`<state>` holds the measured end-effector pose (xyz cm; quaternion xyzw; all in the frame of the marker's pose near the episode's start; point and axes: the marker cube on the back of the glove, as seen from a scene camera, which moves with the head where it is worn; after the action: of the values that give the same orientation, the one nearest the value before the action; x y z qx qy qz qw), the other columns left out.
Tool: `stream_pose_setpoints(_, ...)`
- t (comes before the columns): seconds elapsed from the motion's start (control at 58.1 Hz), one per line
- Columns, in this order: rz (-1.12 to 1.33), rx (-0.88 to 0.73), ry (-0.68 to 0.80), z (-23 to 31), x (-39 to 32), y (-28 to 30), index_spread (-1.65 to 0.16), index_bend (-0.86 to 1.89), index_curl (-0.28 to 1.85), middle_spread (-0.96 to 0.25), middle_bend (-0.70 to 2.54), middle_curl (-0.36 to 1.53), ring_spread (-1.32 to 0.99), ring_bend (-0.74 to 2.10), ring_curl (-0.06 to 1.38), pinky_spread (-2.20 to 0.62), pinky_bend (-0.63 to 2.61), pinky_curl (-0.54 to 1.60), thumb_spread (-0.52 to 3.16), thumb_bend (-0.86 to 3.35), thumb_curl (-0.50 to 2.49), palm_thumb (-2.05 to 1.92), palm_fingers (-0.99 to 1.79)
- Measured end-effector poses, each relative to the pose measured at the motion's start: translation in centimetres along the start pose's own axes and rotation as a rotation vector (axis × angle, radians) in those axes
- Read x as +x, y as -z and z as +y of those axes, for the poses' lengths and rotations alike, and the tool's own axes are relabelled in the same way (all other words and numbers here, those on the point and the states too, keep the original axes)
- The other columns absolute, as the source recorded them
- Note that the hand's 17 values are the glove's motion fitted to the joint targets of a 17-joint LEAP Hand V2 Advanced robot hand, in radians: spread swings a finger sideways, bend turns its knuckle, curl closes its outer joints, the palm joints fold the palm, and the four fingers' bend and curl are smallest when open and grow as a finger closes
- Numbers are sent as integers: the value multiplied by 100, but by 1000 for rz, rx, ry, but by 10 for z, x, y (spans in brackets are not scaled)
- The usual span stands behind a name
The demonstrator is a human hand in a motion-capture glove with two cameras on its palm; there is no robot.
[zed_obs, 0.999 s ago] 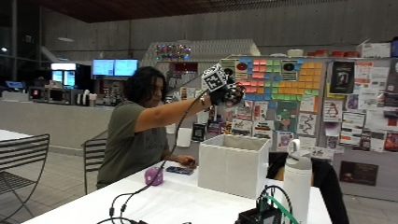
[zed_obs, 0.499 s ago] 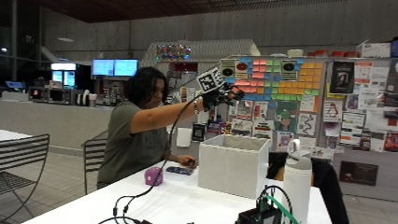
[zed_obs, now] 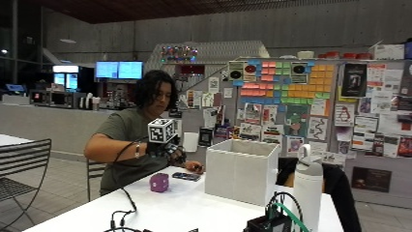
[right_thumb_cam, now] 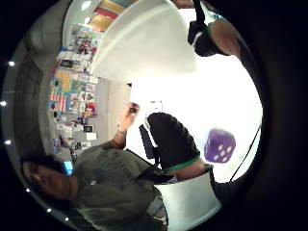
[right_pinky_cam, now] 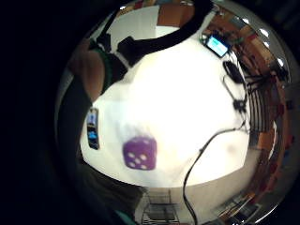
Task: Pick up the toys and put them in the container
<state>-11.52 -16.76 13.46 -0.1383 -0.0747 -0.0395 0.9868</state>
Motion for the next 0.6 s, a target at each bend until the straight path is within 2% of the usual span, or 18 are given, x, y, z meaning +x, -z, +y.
stream_pose_setpoints(0.138, 40, -16, -123, 33, 37, -46, -46, 32, 74, -15, 38, 69, -30, 68, 50, -5, 80, 34, 133, 1, 36, 3, 37)
stream_pose_setpoints(0.258, -8, -17, -151, 52, 48, -95, -45, 34, 73, -16, 40, 68, -32, 66, 49, -5, 74, 33, 138, 2, 35, 9, 37)
stream_pose_setpoints(0.31, -16, 32, -123, 55, 47, -111, -45, 32, 72, -16, 41, 68, -31, 64, 49, -6, 74, 32, 140, 2, 35, 9, 33)
stream_pose_setpoints(0.379, 36, 189, -98, 56, 44, -120, -43, 27, 71, -17, 39, 66, -30, 62, 48, -8, 78, 34, 142, 3, 35, 13, 32)
stream_pose_setpoints(0.448, 137, 294, -53, 52, 41, -124, -44, 31, 69, -20, 42, 66, -32, 62, 45, -15, 78, 31, 145, 8, 37, 22, 55)
stream_pose_setpoints(0.465, 163, 307, -38, 50, 39, -125, -44, 32, 70, -21, 45, 67, -33, 65, 46, -18, 81, 32, 143, 10, 40, 28, 70)
stream_pose_setpoints(0.568, 232, 375, 16, 38, 37, -132, -45, 35, 74, -27, 52, 70, -38, 72, 46, -30, 81, 32, 130, 14, 49, 44, 101)
stream_pose_setpoints(0.603, 213, 400, 14, 34, 39, -134, -45, 35, 75, -28, 52, 70, -39, 72, 46, -32, 81, 32, 126, 14, 51, 47, 102)
